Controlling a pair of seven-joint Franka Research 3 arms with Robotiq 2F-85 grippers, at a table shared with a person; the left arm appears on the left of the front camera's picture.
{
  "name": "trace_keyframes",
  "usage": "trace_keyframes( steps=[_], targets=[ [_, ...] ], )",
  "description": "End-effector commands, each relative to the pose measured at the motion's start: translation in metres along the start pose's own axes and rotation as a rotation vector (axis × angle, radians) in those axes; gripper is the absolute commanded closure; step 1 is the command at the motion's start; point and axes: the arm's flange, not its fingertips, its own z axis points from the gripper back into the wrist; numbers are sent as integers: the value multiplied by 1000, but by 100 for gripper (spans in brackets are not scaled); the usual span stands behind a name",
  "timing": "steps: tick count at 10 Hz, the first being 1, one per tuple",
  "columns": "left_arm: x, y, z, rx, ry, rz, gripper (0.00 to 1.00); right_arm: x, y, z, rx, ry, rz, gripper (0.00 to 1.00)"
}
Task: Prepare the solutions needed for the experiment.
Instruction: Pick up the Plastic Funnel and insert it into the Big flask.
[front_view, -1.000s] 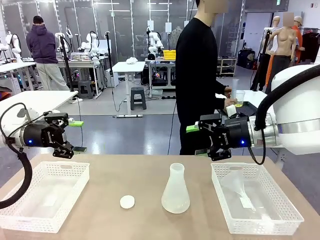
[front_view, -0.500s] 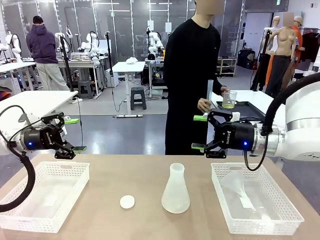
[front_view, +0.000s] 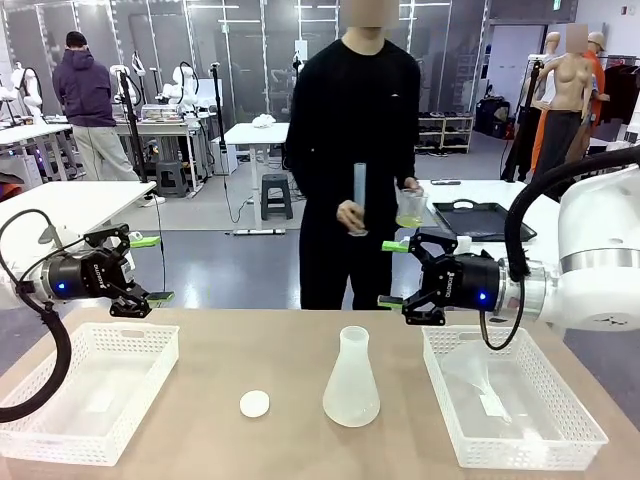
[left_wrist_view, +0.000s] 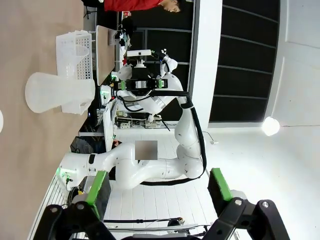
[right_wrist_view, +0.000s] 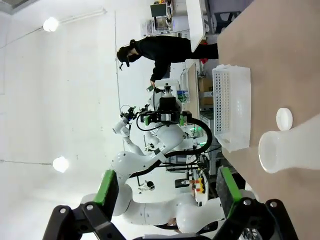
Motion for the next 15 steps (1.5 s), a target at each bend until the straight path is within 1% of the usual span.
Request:
trace_keyframes(
  steps=[1, 2, 3, 4, 5, 6, 7, 8, 9, 15],
  targets=[
    [-2, -1, -1, -2, 1, -8, 0, 0, -8, -4, 9, 7, -23, 0],
    [-2, -1, -1, -2, 1, -8, 0, 8, 7, -7, -131, 171, 112, 0],
    [-2, -1, -1, -2, 1, -8, 0, 17, 23, -10, -253, 243, 224, 0],
    [-2, -1, -1, -2, 1, -8, 0, 27, 39, -11, -362, 249, 304, 0],
    [-2, -1, -1, -2, 1, -8, 0, 35, 56, -8, -516, 264, 410, 0],
    [-2, -1, -1, -2, 1, -8, 0, 41, 73, -2, -682, 303, 533, 0],
    [-2, -1, -1, -2, 1, -8, 0, 46, 82, 2, -807, 347, 619, 0],
    [-2, -1, -1, -2, 1, -8, 0, 50, 87, 3, -902, 343, 674, 0],
    [-2, -1, -1, -2, 1, -8, 0, 39, 80, 2, -668, 359, 505, 0],
    [-2, -1, -1, -2, 1, -8, 0, 40, 79, 2, -681, 364, 510, 0]
  ],
)
